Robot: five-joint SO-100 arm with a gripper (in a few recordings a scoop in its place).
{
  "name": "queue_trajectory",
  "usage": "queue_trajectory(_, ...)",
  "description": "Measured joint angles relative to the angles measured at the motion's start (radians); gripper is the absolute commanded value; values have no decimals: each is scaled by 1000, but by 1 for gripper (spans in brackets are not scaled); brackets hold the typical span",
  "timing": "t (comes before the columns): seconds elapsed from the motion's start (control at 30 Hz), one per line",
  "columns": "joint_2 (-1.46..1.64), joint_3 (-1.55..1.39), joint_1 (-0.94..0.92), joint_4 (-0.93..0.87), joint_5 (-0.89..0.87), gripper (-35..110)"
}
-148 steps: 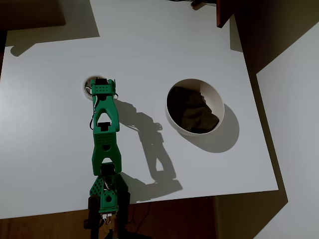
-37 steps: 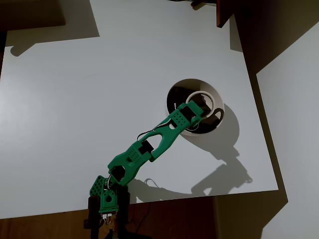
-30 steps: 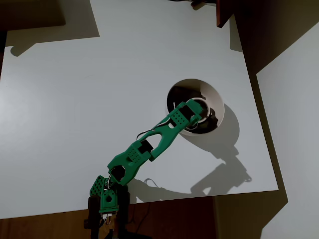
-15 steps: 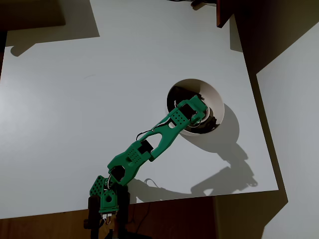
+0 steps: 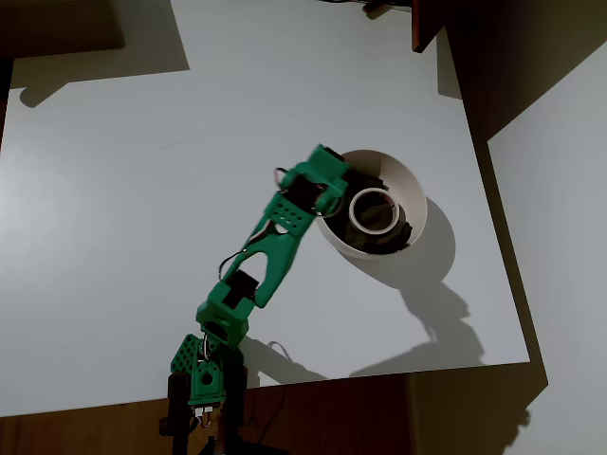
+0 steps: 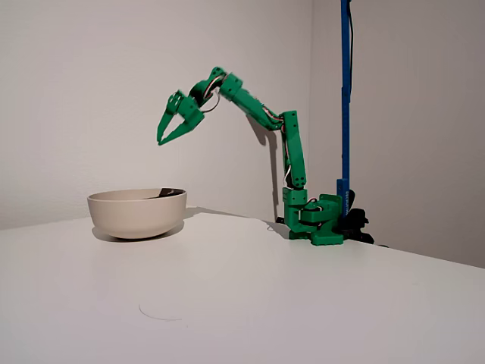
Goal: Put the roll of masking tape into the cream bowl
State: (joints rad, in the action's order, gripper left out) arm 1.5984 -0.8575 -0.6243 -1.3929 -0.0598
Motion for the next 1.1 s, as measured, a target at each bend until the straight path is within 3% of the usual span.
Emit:
queue_trajectory(0.23, 245, 2, 296, -232, 20, -8)
queue_trajectory(0.4, 410, -84, 469, -296, 20, -8)
queue_trajectory(0.8, 946, -798, 666, -172, 41, -8)
queue_trajectory(1.1, 1284, -1316, 663, -20, 55, -8)
